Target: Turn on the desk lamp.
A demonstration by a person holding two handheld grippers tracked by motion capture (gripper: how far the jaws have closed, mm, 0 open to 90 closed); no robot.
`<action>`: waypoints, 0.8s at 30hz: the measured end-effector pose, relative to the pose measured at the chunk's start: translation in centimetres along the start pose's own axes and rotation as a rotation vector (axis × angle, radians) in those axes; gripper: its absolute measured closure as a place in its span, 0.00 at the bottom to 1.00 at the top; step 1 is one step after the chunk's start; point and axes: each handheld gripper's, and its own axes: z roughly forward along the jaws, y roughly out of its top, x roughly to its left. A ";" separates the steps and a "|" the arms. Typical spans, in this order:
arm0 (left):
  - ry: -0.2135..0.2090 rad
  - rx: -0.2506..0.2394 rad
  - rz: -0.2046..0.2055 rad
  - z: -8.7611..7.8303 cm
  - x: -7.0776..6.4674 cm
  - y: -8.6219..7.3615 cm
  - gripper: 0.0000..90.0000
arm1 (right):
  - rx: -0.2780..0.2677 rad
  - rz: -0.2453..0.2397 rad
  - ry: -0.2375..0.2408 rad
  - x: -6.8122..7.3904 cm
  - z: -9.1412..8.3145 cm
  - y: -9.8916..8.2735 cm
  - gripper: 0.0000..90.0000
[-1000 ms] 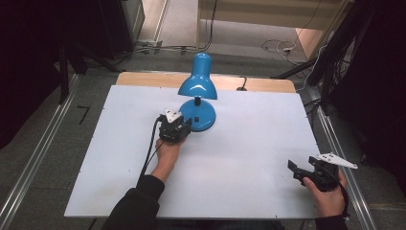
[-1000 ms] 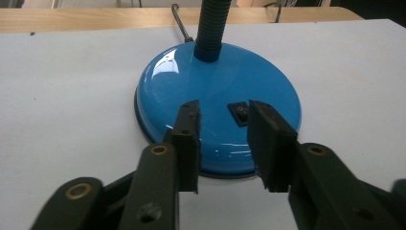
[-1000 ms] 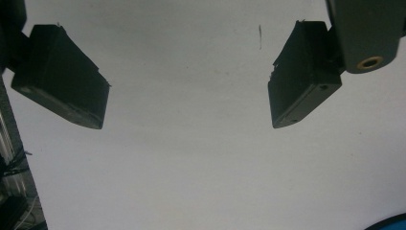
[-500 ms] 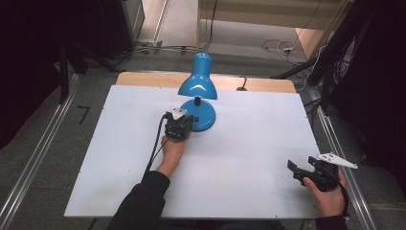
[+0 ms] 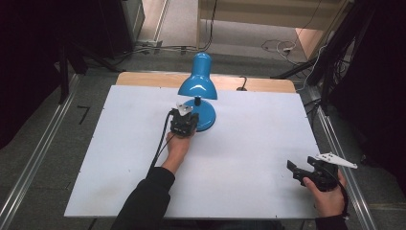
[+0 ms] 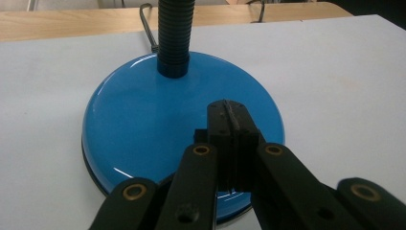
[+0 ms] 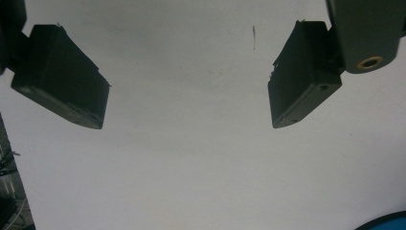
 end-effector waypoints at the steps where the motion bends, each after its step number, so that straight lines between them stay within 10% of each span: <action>1: 0.000 -0.002 -0.005 0.1 0.0 0.0 1.00 | -0.001 -0.001 0.002 -0.1 0.0 0.0 0.14; 24: 0.014 0.017 -0.034 1.0 0.4 -0.4 1.00 | -0.007 0.002 0.004 -0.1 -0.1 0.1 0.14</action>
